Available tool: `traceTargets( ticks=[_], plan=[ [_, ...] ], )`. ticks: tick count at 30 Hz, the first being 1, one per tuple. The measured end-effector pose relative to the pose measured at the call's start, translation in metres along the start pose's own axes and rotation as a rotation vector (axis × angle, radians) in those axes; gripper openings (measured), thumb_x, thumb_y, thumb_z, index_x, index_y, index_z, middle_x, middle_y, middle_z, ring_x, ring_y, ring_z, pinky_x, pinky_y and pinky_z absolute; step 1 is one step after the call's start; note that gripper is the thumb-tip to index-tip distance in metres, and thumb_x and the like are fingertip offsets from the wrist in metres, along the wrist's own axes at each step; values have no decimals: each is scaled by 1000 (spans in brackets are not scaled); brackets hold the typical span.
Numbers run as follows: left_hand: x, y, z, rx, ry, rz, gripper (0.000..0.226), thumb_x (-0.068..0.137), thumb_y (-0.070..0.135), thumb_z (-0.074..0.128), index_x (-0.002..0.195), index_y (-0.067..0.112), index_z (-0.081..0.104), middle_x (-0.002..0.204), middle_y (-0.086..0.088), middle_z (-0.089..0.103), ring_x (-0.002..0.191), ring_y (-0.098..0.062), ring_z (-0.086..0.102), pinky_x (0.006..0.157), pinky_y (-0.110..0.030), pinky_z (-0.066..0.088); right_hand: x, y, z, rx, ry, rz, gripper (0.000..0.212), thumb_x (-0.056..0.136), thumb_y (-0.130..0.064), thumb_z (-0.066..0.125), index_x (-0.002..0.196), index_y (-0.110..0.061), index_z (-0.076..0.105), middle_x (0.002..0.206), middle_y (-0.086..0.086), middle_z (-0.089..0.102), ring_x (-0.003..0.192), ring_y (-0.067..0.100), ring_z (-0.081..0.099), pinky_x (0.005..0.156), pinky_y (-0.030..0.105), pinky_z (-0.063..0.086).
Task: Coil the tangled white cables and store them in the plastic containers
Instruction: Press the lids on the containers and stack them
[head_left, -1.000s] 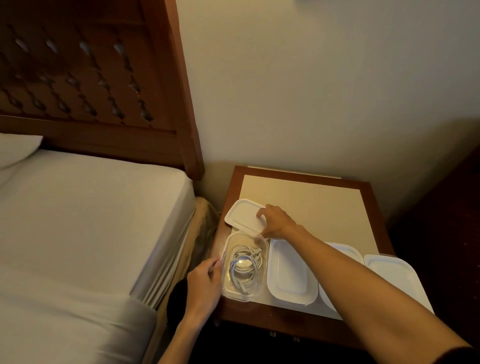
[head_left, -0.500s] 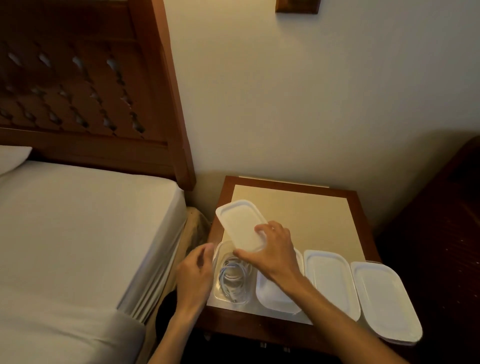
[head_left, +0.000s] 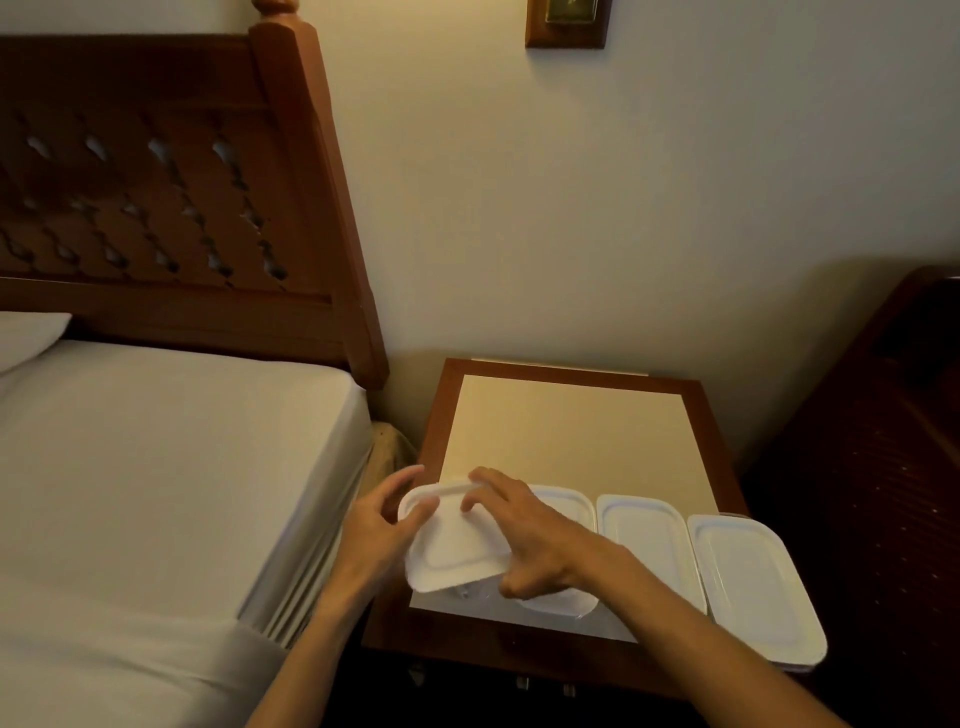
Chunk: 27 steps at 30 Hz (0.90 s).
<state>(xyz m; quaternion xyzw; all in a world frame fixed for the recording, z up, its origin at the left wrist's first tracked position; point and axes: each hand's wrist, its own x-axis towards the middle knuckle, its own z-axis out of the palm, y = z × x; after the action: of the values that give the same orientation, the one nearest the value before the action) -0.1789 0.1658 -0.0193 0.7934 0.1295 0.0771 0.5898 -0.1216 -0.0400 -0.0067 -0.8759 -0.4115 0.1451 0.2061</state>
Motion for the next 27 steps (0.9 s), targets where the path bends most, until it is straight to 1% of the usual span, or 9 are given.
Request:
traceTargets(
  ticks=[2, 5, 8, 12, 15, 21, 23, 25, 27],
  plan=[
    [-2, -7, 2, 119, 8, 23, 28, 86, 28, 71, 113, 28, 69, 107, 17, 67, 98, -8, 62, 71, -18, 54, 17, 4, -5, -137, -70, -109, 88, 65, -26, 84, 133, -31, 28, 153, -4, 17, 138, 19, 21, 117, 43, 18],
    [-9, -18, 9, 223, 167, 9, 12, 87, 27, 69, 100, 28, 71, 93, 15, 69, 85, -9, 65, 61, -17, 54, 40, 13, -7, -341, -155, -187, 96, 64, -20, 87, 139, -29, 27, 159, -2, 13, 148, 23, 6, 117, 50, -1],
    [-17, -28, 19, 286, 235, -17, 12, 91, 27, 65, 102, 25, 66, 91, 12, 67, 81, -8, 65, 62, -26, 59, 49, 22, -1, -436, -148, -201, 94, 68, -14, 86, 141, -28, 28, 160, 0, 14, 149, 25, 6, 118, 51, 5],
    [-25, -40, 25, 489, 303, -7, 23, 90, 35, 65, 110, 24, 67, 93, 11, 68, 80, -6, 63, 63, -11, 52, 46, 30, 17, -452, -35, -224, 75, 76, -13, 80, 136, -28, 37, 158, 3, 25, 147, 28, 18, 119, 53, 17],
    [-28, -47, 28, 652, 333, 6, 25, 86, 42, 66, 107, 29, 67, 99, 11, 67, 83, -7, 61, 68, -18, 55, 39, 31, 28, -428, 99, -124, 56, 84, -22, 73, 132, -30, 45, 157, 6, 29, 144, 30, 24, 118, 54, 21],
    [-28, -53, 29, 635, 316, -21, 24, 86, 40, 68, 106, 27, 69, 101, 11, 67, 80, -6, 59, 69, -17, 50, 22, 12, 44, -210, 308, 133, 47, 93, -34, 61, 138, -32, 48, 159, -2, 26, 148, 25, 20, 117, 44, 2],
    [-26, -53, 29, 672, 310, -17, 23, 86, 40, 66, 104, 26, 70, 99, 10, 68, 78, -5, 58, 68, -17, 51, 15, -2, 51, -179, 316, 270, 50, 99, -37, 48, 147, -29, 36, 162, -2, 17, 150, 23, 11, 116, 43, -6],
    [-24, -50, 29, 724, 319, 33, 22, 87, 39, 65, 101, 23, 71, 97, 7, 70, 78, -5, 57, 68, -20, 52, 12, -15, 61, -189, 221, 385, 58, 101, -49, 22, 154, -24, 18, 164, -1, -2, 150, 23, -5, 112, 43, -18],
    [-16, -50, 28, 736, 343, 129, 22, 87, 35, 67, 103, 20, 70, 100, 1, 70, 84, -11, 60, 71, -28, 54, 11, -21, 68, -171, 181, 423, 86, 84, -65, -10, 155, -21, 6, 162, 1, -16, 149, 24, -17, 108, 42, -28]
  ],
)
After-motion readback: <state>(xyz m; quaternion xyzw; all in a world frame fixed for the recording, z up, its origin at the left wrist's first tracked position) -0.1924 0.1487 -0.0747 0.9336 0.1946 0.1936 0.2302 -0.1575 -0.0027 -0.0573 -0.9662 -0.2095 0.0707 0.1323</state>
